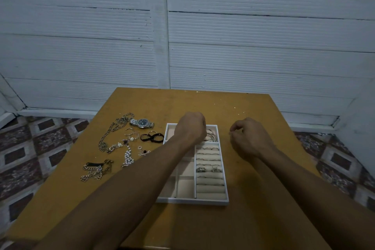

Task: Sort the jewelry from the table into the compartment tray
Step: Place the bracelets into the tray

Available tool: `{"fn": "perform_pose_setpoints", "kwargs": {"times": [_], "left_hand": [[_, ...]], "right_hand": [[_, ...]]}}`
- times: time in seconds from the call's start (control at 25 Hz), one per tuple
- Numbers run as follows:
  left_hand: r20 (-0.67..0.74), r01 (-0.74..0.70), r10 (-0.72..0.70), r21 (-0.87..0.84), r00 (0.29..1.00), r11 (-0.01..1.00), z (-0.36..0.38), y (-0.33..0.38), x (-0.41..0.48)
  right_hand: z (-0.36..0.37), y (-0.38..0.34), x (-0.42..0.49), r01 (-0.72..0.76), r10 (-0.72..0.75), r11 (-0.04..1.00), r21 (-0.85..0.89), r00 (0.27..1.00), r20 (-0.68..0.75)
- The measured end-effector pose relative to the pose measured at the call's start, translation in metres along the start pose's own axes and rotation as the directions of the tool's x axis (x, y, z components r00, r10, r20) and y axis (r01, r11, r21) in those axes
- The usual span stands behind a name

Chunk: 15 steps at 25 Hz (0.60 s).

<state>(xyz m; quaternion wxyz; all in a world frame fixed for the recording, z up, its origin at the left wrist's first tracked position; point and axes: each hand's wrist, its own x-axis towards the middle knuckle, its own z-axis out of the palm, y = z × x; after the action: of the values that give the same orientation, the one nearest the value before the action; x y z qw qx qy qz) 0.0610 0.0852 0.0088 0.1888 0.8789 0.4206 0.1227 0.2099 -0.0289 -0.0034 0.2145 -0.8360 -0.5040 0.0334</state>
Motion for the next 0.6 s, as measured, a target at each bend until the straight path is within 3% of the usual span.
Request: {"fn": "perform_pose_setpoints", "kwargs": {"times": [0.28, 0.6], "left_hand": [[-0.008, 0.022, -0.021, 0.109, 1.000, 0.994, 0.012, 0.003, 0.000], [-0.023, 0.044, -0.042, 0.116, 0.999, 0.992, 0.016, 0.003, 0.002]], "right_hand": [[-0.001, 0.013, -0.006, -0.010, 0.010, 1.000, 0.021, 1.000, 0.015], [0.001, 0.012, -0.009, -0.015, 0.015, 0.999, 0.033, 1.000, 0.014]]}}
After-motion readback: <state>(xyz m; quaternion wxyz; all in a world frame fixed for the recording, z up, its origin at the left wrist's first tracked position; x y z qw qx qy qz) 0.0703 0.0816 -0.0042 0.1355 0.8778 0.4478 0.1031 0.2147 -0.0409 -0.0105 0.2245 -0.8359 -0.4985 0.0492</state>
